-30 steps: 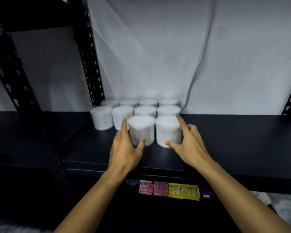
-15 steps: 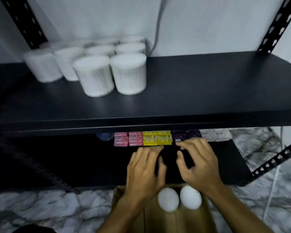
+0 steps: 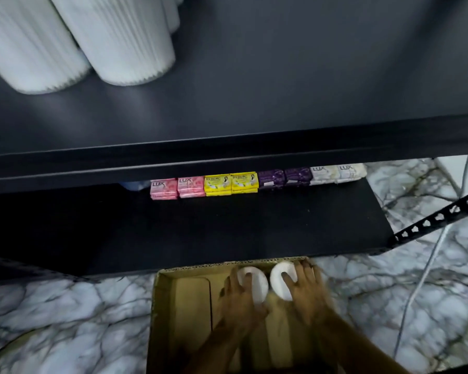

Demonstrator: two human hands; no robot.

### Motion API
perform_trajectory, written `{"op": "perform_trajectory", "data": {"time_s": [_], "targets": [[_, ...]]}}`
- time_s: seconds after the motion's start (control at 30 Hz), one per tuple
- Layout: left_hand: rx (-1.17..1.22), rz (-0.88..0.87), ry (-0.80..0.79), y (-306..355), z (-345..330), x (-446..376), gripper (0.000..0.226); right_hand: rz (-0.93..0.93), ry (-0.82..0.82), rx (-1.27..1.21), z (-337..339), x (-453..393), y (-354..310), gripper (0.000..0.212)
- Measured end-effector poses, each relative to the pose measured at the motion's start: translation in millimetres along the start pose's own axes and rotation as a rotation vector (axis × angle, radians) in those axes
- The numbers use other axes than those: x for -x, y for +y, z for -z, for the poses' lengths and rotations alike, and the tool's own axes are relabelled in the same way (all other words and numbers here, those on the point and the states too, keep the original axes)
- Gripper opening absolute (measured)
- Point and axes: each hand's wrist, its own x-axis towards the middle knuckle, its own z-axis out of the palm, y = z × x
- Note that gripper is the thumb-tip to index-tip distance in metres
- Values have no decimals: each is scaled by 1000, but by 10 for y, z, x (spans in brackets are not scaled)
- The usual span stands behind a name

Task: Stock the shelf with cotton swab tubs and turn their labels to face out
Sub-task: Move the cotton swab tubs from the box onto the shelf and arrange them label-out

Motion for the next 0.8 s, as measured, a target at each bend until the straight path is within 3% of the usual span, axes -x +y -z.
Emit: {"op": "perform_trajectory", "data": {"time_s": [0.2,0.3,0.37,0.6,0.73,0.8], "targets": [[24,59,9,71,-203,-135,101,5,30,-156,-272,-63,-31,89],[44,40,22,0,-304,-188,85,6,88,-129,-339,-64,-62,68],[29,15,58,-63,-396,-211,98,2,90,-116,-426,-86,-89,64],[40,-2,50,-112,-315,-208,95,-2,234,-197,-462,-62,-65,73],[31,12,64,-194,-253,-89,92,114,348,-172,-375,38,-118,61],[37,54,85,-218,-187,-15,98,173,357,-156,-339,67,-155,68]]}}
